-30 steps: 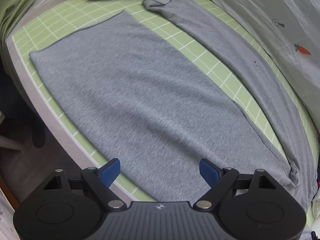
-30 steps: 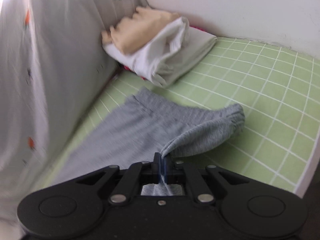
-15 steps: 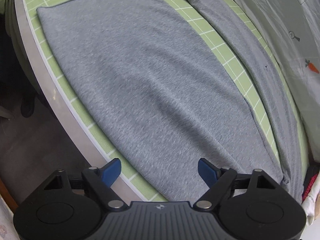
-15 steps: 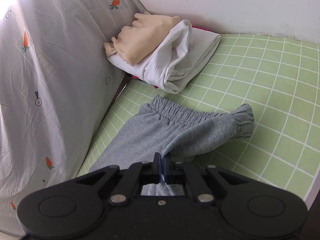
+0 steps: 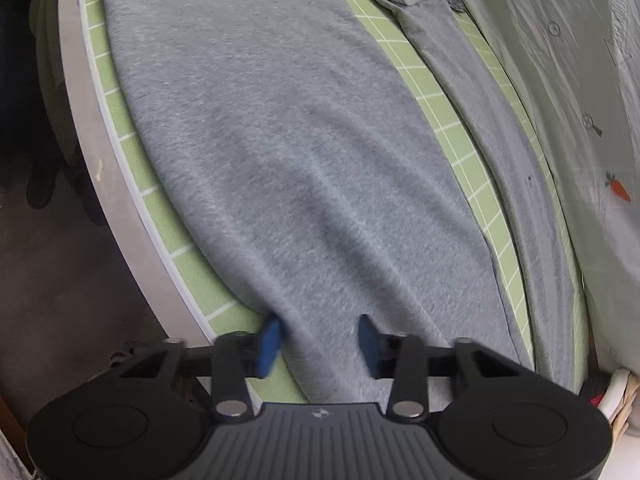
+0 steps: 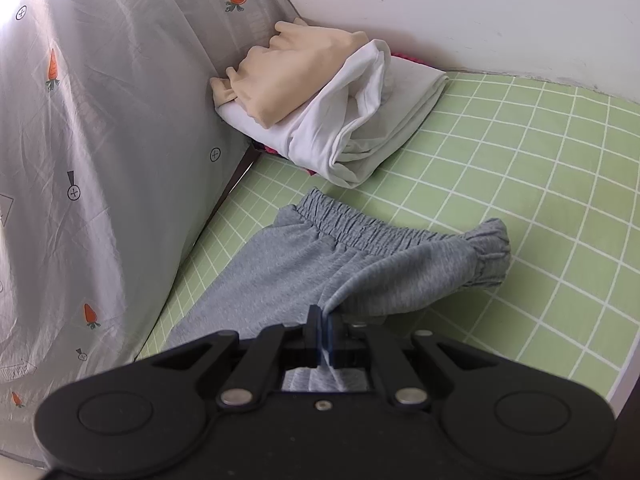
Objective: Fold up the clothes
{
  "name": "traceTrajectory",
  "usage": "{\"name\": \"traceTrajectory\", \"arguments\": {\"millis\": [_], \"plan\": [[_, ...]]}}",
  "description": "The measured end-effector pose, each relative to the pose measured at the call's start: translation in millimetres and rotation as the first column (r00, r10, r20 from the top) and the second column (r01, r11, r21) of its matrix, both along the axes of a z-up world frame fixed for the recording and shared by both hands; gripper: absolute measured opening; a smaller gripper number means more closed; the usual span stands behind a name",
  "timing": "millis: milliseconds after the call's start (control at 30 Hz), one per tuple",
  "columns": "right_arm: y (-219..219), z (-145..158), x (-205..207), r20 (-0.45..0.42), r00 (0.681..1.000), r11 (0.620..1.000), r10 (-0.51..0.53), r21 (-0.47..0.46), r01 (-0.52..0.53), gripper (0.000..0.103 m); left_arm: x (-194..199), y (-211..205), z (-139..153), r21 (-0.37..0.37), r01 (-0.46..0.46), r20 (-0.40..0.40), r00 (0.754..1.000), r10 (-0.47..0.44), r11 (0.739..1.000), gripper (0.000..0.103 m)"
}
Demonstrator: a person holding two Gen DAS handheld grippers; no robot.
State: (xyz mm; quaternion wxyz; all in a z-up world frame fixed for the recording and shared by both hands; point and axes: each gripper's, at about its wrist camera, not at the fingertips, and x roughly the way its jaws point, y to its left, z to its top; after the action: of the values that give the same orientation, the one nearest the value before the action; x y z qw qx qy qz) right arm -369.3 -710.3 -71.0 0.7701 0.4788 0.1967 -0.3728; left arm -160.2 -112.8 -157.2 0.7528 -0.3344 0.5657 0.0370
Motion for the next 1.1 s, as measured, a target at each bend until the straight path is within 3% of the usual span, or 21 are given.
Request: {"name": "traceTrajectory", "arguments": {"millis": [33, 167, 267, 567, 867, 1100], "plan": [[0.2, 0.1, -0.3, -0.002, 1.0, 1.0, 0.0, -0.001, 0.0, 0.003, 1.2, 2.7, -1.5, 0.001, -0.011, -0.005, 1.0, 0.011, 1.0, 0.016], [1.8, 0.3, -2.1, -0.012, 1.0, 1.0, -0.005, -0.006, 0.004, 0.003, 3.3, 10.1, -5.4, -0.003, -0.056, 0.004, 0.998, 0.056, 0.998, 0.014], [2.7, 0.8, -5.1, -0.014, 1.0, 1.0, -0.008, -0.008, 0.008, 0.003, 3.5, 14.7, -4.8, -0.003, -0.086, 0.021, 0.996, 0.086, 0.996, 0.002], [13.9, 16.4, -11.7, 0.082, 0.997, 1.0, 0.003, -0.019, -0.001, 0.003, 18.3, 13.3, 52.8, 0.003, -0.071, 0.215, 0.974, 0.069, 0.997, 0.001], [24.9, 52.3, 13.0, 0.21, 0.978, 0.994, 0.008, -0.11, 0.016, 0.003, 74.6, 1.6, 139.2, 0.029, -0.051, 0.435, 0.9, 0.034, 0.998, 0.001], [28.7, 72.1, 44.1, 0.256, 0.967, 0.991, -0.002, -0.132, 0.037, 0.003, 117.6, -15.6, 181.0, 0.059, -0.018, 0.488, 0.873, -0.013, 0.998, 0.001]]}}
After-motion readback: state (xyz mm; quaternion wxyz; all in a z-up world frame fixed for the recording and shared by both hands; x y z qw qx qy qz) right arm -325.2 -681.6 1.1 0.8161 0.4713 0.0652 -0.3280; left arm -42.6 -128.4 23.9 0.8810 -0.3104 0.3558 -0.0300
